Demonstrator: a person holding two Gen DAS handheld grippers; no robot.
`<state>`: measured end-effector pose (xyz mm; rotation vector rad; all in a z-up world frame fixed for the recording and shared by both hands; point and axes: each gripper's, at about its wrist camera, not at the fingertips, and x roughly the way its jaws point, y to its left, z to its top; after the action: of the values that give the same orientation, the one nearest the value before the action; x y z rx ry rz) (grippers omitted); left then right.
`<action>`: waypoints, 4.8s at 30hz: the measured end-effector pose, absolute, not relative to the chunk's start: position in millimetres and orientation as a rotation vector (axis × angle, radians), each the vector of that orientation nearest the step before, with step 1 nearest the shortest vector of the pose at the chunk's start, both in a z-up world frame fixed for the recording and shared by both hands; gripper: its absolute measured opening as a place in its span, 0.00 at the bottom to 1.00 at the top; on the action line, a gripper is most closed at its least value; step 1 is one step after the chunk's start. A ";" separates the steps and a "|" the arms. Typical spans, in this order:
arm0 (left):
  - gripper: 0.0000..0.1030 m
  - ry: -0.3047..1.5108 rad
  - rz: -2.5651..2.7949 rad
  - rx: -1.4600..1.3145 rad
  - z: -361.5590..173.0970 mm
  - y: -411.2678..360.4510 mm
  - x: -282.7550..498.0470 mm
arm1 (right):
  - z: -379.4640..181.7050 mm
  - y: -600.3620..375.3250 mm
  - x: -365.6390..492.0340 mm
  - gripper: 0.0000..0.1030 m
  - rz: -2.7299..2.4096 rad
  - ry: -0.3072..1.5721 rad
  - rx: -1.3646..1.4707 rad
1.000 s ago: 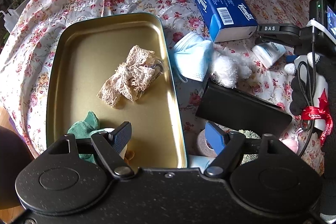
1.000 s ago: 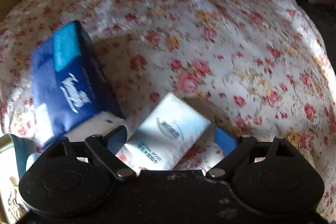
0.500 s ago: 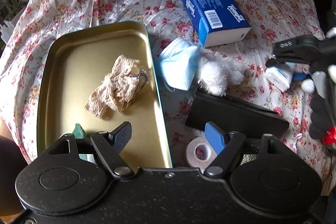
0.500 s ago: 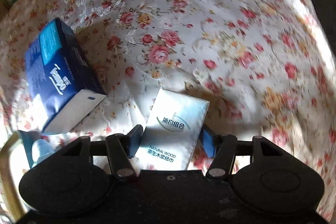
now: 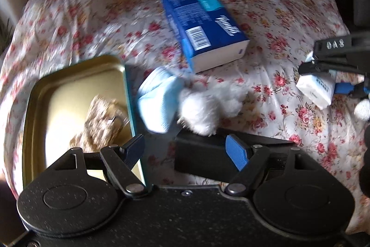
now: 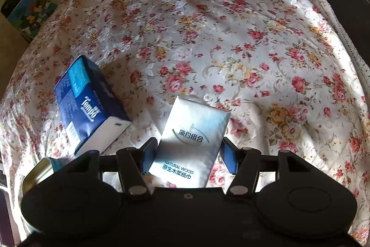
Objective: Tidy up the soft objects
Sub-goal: 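Close the left gripper on the white fluffy plush while the right gripper holds the tissue packet, then lower the white plush into the tray and open the left gripper while the right places the tissue packet there, then withdraw both open grippers from the tray, the left moving toward the blue mask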
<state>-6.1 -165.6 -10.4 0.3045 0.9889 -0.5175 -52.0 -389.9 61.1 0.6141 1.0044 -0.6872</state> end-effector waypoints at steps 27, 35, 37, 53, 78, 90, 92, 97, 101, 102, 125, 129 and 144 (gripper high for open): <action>0.48 1.039 -0.571 0.494 -66.9 -243.4 25.4 | 50.3 -409.3 -59.2 0.57 -0.689 0.973 0.720; 0.46 1.032 -0.642 0.430 -57.5 -259.0 19.7 | 47.3 -409.8 -58.4 0.57 -0.697 0.978 0.723; 0.46 1.031 -0.658 0.409 -54.1 -261.4 18.3 | 47.3 -410.7 -58.9 0.57 -0.704 0.975 0.720; 0.46 1.065 -0.688 0.296 -22.5 -238.3 2.9 | 51.6 -419.0 -66.7 0.57 -0.749 0.927 0.723; 0.46 1.044 -0.524 0.142 22.7 -109.3 20.7 | 43.7 -420.4 -64.9 0.57 -0.827 0.963 0.662; 0.46 0.959 -0.377 0.095 49.0 -33.1 56.1 | 46.8 -405.1 -55.9 0.57 -0.824 0.953 0.557; 0.46 0.949 -0.340 0.093 46.6 -19.5 60.0 | 47.1 -402.9 -55.2 0.57 -0.835 0.955 0.538; 0.46 0.992 -0.294 0.044 36.4 9.3 73.5 | 56.4 -389.4 -53.2 0.57 -0.817 0.928 0.477; 0.46 1.027 -0.288 0.015 29.7 17.8 78.1 | 67.7 -365.2 -47.7 0.57 -0.759 0.893 0.406; 0.46 1.032 -0.291 0.009 29.1 19.3 78.0 | 71.4 -356.5 -45.6 0.57 -0.736 0.882 0.387; 0.47 0.992 -0.271 -0.072 45.3 14.6 103.6 | 80.1 -135.5 -27.0 0.57 0.009 0.961 0.234; 0.52 1.000 -0.248 -0.087 43.7 15.6 108.1 | 75.1 -136.1 -27.2 0.57 0.014 0.970 0.241; 0.68 0.991 -0.242 -0.041 44.1 6.6 101.0 | 74.2 -140.9 -34.4 0.65 -0.017 0.946 0.225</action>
<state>101.0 6.6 44.1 -0.0412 0.9912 -0.2425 -34.4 -140.9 74.2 0.2251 0.9463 -0.0165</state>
